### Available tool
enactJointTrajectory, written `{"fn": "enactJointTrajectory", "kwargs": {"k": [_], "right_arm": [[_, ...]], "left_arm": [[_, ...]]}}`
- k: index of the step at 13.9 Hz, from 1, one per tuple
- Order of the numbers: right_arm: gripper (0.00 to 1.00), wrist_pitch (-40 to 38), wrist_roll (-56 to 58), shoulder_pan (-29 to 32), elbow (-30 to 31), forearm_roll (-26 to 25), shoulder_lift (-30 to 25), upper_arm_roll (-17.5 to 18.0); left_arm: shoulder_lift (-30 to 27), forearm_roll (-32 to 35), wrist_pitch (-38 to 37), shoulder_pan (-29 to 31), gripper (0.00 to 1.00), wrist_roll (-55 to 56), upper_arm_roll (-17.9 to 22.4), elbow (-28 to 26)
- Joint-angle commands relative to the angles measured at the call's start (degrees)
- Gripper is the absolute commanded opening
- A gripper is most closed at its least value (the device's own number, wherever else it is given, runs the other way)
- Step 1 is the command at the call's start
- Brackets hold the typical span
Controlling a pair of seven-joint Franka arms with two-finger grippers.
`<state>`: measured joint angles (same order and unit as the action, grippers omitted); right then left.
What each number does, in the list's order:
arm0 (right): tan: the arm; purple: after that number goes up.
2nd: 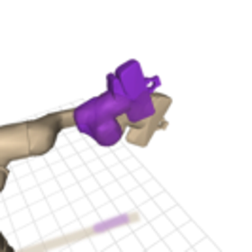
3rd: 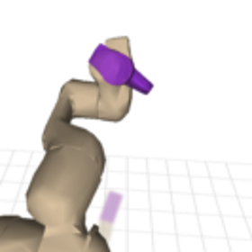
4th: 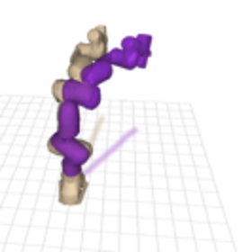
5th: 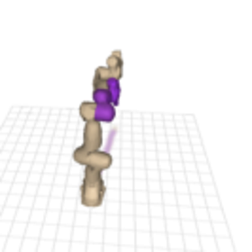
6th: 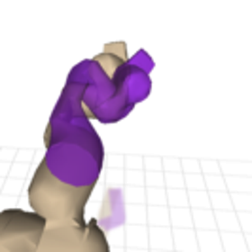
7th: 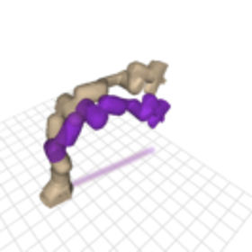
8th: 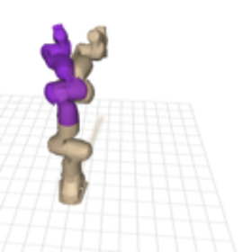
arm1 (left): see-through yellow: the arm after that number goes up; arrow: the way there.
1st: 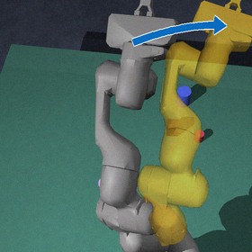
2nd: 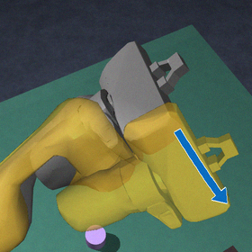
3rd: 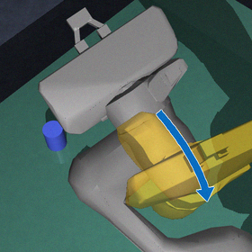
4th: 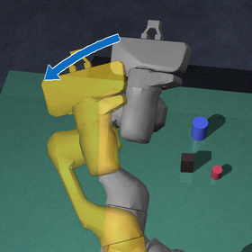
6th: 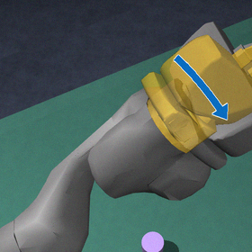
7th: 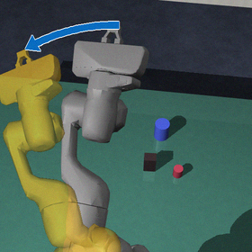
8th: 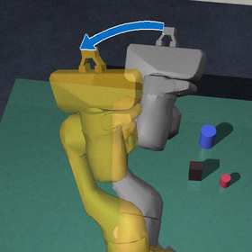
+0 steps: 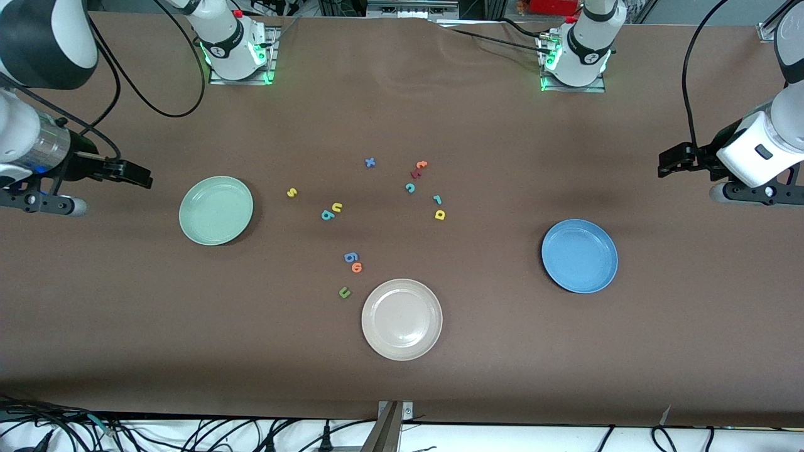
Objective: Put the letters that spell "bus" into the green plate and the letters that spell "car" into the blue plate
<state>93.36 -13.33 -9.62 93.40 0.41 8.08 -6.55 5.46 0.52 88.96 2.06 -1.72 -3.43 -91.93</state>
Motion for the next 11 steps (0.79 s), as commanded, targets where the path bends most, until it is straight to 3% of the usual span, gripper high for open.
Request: {"fn": "enactJointTrajectory", "kwargs": {"k": [1,5,8,11], "right_arm": [[0.99,-0.3,-8.7,-4.3,0.2,-0.4,1.5,0.0],[0.99,4.5,-19.6,-10.4,2.8,0.3,4.9,0.0],[0.99,15.1,-27.9,-13.6,11.7,1.8,5.1,0.7],[0.99,25.5,-30.2,-13.7,21.6,2.2,4.9,3.8]], "left_arm": [[0.3,1.0,-0.8,0.0,1.0,-1.4,-0.3,1.3],[0.3,0.8,-0.8,-0.5,1.0,-1.0,-0.4,1.4],[0.5,-2.3,-0.4,-1.6,1.0,-0.6,-1.2,1.3],[1.9,-4.1,-0.2,-4.6,1.0,0.4,-1.2,1.3]]}}
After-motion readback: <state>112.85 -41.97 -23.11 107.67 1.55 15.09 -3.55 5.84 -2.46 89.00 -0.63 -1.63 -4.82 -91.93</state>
